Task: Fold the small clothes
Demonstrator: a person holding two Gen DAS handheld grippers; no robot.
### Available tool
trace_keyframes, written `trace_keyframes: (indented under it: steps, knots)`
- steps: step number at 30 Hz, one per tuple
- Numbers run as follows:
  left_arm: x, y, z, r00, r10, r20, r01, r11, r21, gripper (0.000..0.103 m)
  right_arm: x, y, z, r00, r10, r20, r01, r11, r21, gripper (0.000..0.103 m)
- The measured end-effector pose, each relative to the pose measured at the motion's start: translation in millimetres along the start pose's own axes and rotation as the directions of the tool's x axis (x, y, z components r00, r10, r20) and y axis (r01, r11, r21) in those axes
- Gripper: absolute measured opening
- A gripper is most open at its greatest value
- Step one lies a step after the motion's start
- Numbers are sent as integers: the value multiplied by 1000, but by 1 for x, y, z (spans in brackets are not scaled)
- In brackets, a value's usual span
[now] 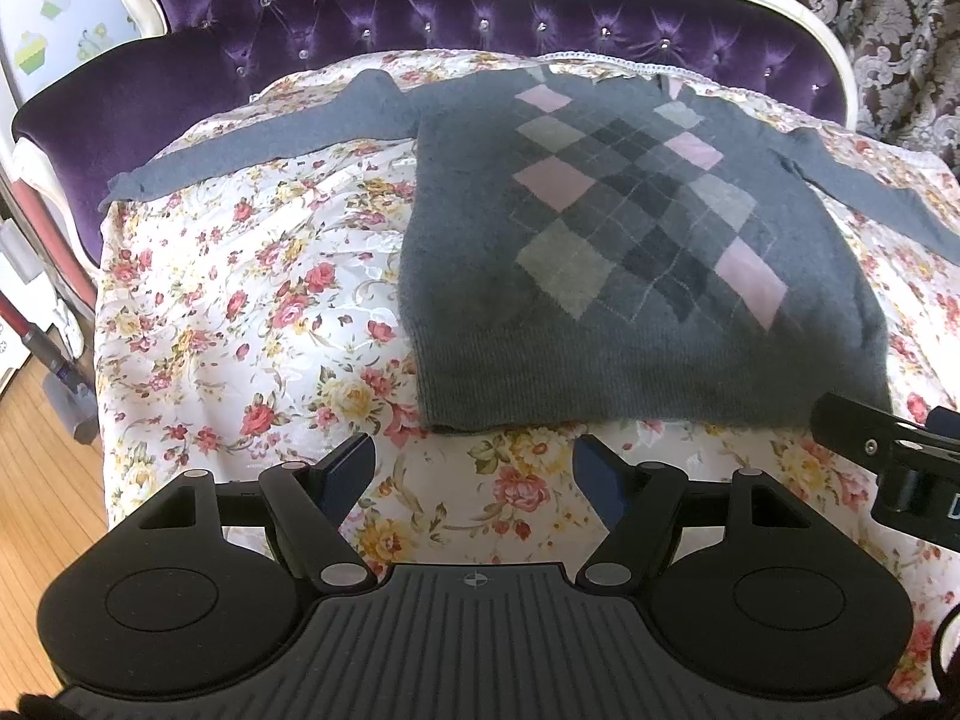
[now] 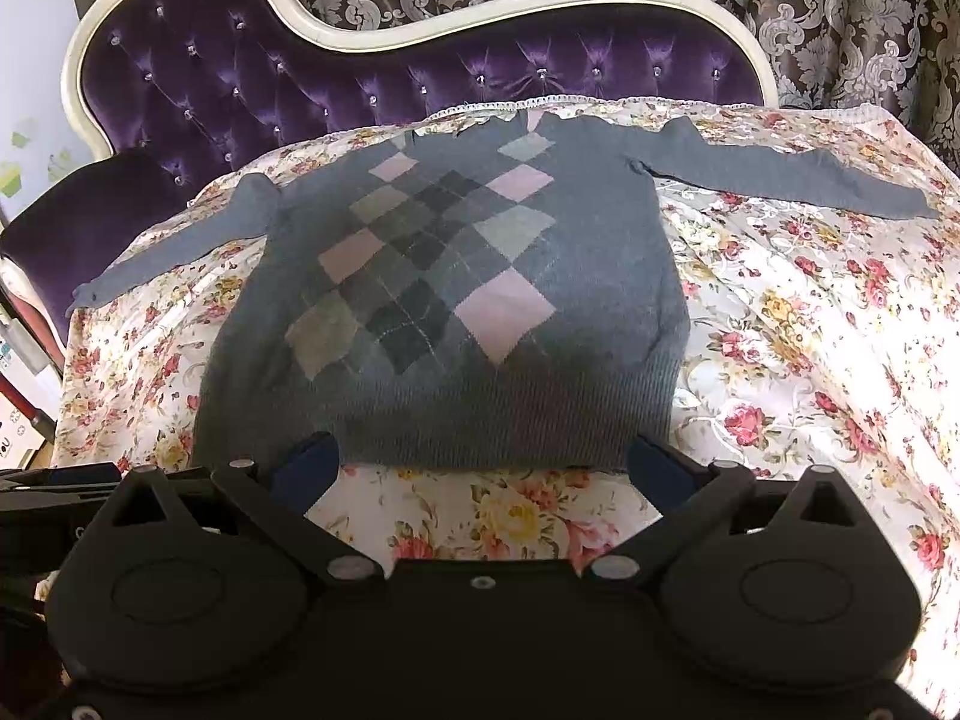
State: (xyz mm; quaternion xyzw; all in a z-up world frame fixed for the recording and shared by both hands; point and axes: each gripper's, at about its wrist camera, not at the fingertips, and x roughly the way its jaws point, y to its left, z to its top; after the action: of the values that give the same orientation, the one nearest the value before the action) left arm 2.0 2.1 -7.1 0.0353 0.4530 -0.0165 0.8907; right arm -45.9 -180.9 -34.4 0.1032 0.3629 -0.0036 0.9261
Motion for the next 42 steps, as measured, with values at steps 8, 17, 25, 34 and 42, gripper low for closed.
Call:
trace_keyframes:
  steps: [8,17,25,34,42]
  knots:
    - [1,1,-1,1000,-3,-3,3,1000,-2,71,2,0,-1,1000,8,-12,-8,1000,4,102]
    - [1,1,-3,1000,-2,-5,2,1000,-4,71,3,1,-2,1000,16,-20,-16,1000,8,102]
    - [2,2,-3,1000,-4,-9,4,1000,-5,71,4,1,-2,999,24,-30,-23,1000,14,102]
    - [8,4,-4,999,-16,-28,16,1000,-10,71,10,1,-3,998,27,-50,-26,999,21,102]
    - [12,7,2,999,-49,-17,48,998,-32,71,13,-1,-2,996,72,-52,-70,997,45,102]
